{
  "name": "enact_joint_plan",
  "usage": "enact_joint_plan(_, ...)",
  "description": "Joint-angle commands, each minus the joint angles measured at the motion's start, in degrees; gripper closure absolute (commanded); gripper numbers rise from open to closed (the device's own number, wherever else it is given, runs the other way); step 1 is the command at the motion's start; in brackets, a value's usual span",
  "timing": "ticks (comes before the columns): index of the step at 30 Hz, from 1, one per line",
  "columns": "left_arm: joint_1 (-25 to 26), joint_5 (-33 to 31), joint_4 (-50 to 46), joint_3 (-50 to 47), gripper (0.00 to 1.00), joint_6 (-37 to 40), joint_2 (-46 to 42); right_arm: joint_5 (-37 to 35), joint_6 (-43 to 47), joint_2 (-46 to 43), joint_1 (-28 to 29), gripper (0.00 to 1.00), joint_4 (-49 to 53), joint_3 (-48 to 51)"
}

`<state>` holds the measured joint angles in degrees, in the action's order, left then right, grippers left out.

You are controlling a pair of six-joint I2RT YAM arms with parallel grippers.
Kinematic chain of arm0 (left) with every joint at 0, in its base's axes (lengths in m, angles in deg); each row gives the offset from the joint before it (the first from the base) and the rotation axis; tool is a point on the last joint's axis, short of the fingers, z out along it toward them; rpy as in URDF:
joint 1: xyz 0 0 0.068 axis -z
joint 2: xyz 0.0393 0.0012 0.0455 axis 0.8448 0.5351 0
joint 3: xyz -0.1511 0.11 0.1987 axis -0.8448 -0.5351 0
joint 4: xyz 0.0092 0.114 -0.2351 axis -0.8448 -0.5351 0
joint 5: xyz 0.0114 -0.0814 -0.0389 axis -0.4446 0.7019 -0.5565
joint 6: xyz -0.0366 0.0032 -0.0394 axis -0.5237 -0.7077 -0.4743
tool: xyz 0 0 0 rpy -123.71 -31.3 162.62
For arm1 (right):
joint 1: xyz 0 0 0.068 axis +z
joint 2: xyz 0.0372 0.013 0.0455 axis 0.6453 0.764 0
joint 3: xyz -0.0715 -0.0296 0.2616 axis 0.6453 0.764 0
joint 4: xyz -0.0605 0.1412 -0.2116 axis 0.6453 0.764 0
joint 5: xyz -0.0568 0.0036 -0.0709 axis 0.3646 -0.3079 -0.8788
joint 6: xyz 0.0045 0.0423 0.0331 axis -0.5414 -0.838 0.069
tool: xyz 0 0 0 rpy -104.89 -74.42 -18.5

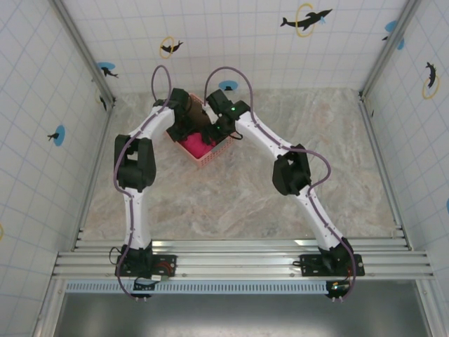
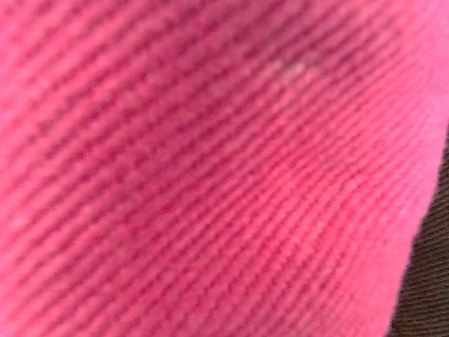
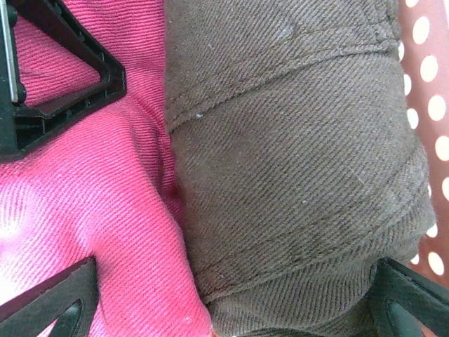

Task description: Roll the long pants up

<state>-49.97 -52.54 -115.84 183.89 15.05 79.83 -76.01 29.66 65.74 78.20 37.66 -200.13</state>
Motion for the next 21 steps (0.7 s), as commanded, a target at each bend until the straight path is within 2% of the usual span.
enact_joint_plan(1,2.45,4.57,-10.02,-3.48,1.00,-0.06,3.18,-0.44,-0.48,5.96,1.53,0.01,-1.68,-0.12)
enact_joint_plan(9,2.50,7.48,-9.25,-2.55,1.00,1.19,2.65,-2.52,-0.22,10.69,2.43,0.01,0.43,-0.34)
enact_joint_plan(11,2.42,8.67,-9.15,-2.26,0.78,1.88,2.18,-4.12,-0.12,11.06,2.89,0.01,1.53,-0.25)
enact_joint_plan(12,2.47,9.36,-9.05,-2.18,0.70,2.35,1.88,-4.56,-0.10,11.07,3.02,0.01,2.10,-0.25)
enact_joint_plan(13,2.46,9.98,-9.05,-2.00,0.56,3.04,1.41,-4.90,-0.28,10.97,3.02,0.01,2.63,-0.25)
enact_joint_plan(17,2.41,11.89,-10.16,-1.39,0.10,5.32,-0.50,-6.27,-1.59,10.39,2.77,0.01,5.27,-0.35)
enact_joint_plan(18,2.42,12.49,-10.44,-1.23,0.04,5.76,-0.87,-6.86,-1.59,10.21,2.76,0.01,5.89,-0.10)
enact_joint_plan(21,2.34,14.29,-12.17,-0.30,0.03,6.39,-1.86,-7.39,-1.28,9.60,2.50,0.01,6.73,1.06)
